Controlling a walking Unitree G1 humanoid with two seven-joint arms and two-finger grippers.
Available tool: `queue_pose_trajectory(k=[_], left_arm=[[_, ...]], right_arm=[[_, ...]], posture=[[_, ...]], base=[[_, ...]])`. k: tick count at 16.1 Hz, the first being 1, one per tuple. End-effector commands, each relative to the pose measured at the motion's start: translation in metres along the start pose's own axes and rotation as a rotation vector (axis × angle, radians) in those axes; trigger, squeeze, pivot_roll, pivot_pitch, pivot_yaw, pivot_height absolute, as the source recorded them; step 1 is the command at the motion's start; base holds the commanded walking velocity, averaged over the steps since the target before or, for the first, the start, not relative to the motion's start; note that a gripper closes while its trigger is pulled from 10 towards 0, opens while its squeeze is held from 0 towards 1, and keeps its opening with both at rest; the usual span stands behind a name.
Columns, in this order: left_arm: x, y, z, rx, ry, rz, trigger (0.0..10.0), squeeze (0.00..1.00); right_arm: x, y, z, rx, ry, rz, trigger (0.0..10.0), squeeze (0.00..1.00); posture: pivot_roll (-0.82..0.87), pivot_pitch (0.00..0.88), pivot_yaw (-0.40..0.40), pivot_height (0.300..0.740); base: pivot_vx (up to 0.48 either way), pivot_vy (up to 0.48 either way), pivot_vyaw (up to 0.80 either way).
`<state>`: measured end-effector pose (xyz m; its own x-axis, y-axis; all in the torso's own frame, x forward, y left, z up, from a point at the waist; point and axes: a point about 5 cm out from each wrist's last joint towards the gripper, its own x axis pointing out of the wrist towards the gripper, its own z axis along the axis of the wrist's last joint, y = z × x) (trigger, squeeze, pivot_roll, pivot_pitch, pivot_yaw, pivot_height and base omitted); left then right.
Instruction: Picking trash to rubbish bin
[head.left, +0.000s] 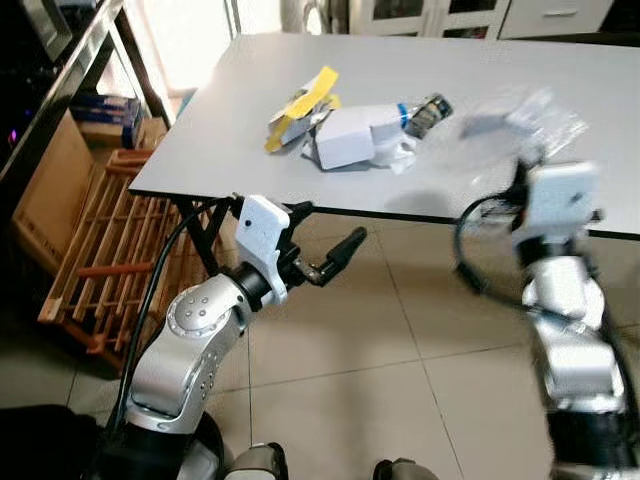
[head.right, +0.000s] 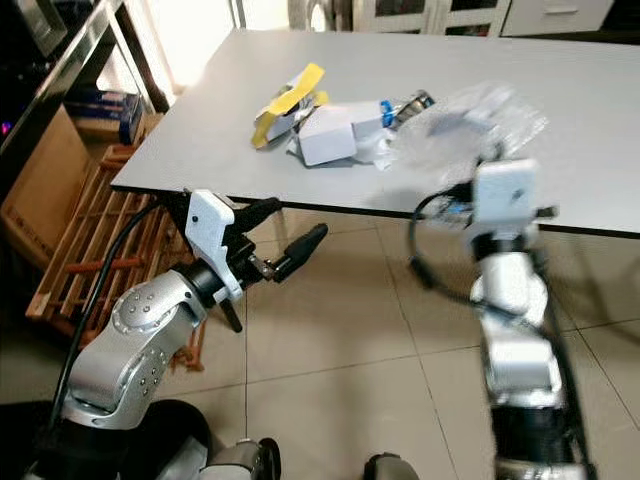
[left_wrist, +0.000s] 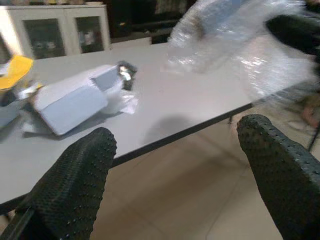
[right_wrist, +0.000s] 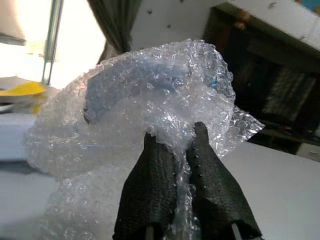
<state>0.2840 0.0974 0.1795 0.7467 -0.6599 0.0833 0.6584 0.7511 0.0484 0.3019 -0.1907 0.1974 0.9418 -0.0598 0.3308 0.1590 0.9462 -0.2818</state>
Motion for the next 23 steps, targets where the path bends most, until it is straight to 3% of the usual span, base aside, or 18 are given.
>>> queue_pose_trajectory(k=[1,3,6,10,15,23], left_arm=[[-0.003,0.01,-0.001,0.031,0.011,0.07,10.0,0.0],[-0.006,0.019,-0.004,0.077,0.007,0.177,10.0,0.0],[-0.015,0.031,-0.006,0.084,-0.015,0.315,10.0,0.0],[-0.03,0.041,-0.017,0.09,0.015,0.435,10.0,0.0],[-0.03,0.038,-0.024,0.041,0.035,0.434,10.0,0.0],[-0.034,0.036,-0.028,0.034,0.063,0.422,10.0,0.0]], right_arm=[[-0.004,0.007,0.006,-0.004,-0.007,0.023,10.0,0.0],[-0.012,0.014,0.007,0.018,0.006,0.032,10.0,0.0],[-0.018,0.009,0.011,0.007,0.016,-0.037,10.0,0.0],[-0.034,-0.001,-0.002,-0.001,0.117,-0.135,10.0,0.0],[-0.039,-0.004,-0.012,0.0,0.181,-0.147,10.0,0.0],[-0.041,0.006,-0.016,0.027,0.218,-0.127,10.0,0.0]], posture=[[-0.01,0.077,0.057,0.74],[0.0,0.071,0.042,0.74],[0.01,0.068,0.012,0.74],[0.02,0.076,-0.009,0.74],[0.01,0.085,-0.002,0.74],[0.02,0.102,0.003,0.74]], base=[[0.0,0.0,0.0],[0.0,0.0,0.0],[0.0,0.0,0.0],[0.0,0.0,0.0],[0.0,0.0,0.0],[0.0,0.45,0.0]])
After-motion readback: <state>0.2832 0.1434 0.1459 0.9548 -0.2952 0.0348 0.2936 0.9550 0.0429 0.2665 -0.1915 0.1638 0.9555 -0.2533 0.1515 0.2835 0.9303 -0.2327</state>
